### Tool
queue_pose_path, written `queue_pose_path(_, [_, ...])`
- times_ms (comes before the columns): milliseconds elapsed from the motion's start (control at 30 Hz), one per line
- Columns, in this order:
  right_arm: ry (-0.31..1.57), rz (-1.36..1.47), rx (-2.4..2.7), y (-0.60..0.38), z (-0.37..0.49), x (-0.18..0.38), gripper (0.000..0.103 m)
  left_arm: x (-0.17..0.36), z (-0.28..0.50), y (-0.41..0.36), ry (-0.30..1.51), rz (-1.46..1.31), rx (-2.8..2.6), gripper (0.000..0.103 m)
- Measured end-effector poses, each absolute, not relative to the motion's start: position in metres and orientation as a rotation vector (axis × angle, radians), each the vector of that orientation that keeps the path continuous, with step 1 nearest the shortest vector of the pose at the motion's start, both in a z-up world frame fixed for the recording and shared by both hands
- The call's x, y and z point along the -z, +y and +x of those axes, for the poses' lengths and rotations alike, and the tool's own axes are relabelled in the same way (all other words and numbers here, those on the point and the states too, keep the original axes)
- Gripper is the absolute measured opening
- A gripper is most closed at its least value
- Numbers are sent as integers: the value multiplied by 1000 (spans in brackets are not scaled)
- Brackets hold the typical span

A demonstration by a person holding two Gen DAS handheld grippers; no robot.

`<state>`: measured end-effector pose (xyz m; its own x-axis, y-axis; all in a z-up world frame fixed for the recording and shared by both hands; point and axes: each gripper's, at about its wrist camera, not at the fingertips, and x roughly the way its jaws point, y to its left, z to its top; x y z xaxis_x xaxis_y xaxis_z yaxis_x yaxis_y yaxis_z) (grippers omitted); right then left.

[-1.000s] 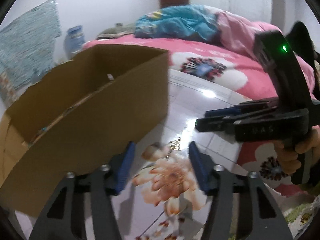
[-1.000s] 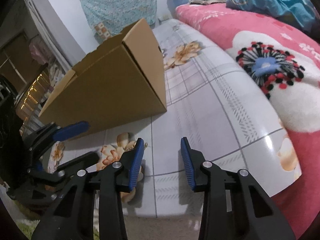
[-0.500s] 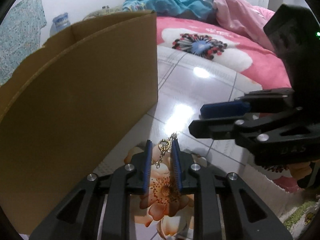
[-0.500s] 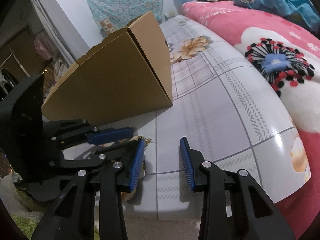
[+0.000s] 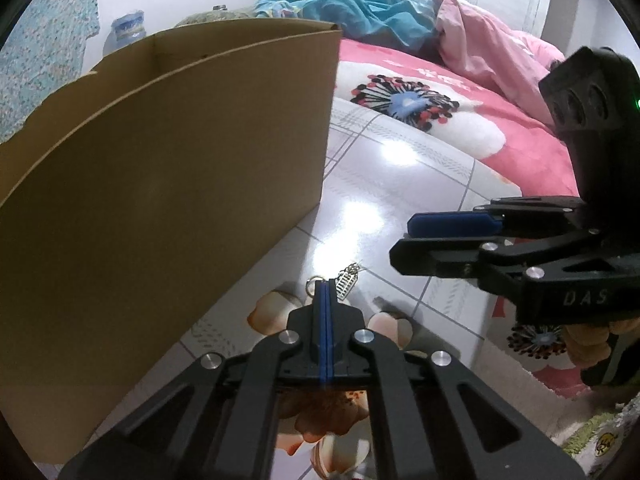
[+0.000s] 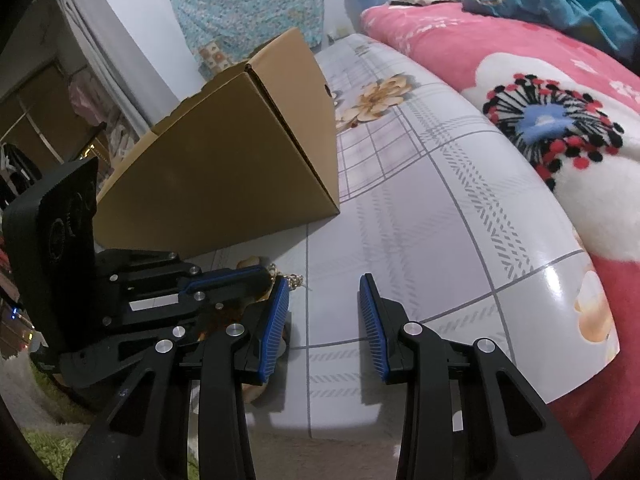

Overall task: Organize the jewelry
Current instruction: 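Close the left gripper on another gold earring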

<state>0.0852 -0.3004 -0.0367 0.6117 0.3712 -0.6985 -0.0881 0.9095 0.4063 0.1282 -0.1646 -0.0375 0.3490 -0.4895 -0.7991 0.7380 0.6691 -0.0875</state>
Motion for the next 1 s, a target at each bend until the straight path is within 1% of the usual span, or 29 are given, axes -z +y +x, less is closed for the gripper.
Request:
queue_pose_path(333, [878,349,-266,-300,83,36,35,22,125,-142,898,243,803,0])
queue_pose_path(467, [880,347,-270,-298,83,35,35,25,123,-148,909,284,800,0])
queue_pose_path(600, [880,344,-271,-297,83,34,35,32,120,-158,912,346,801,5])
queue_pose_path(1000, [883,352,-265,-297,84,37,35,37,119,-167,902,427,815,5])
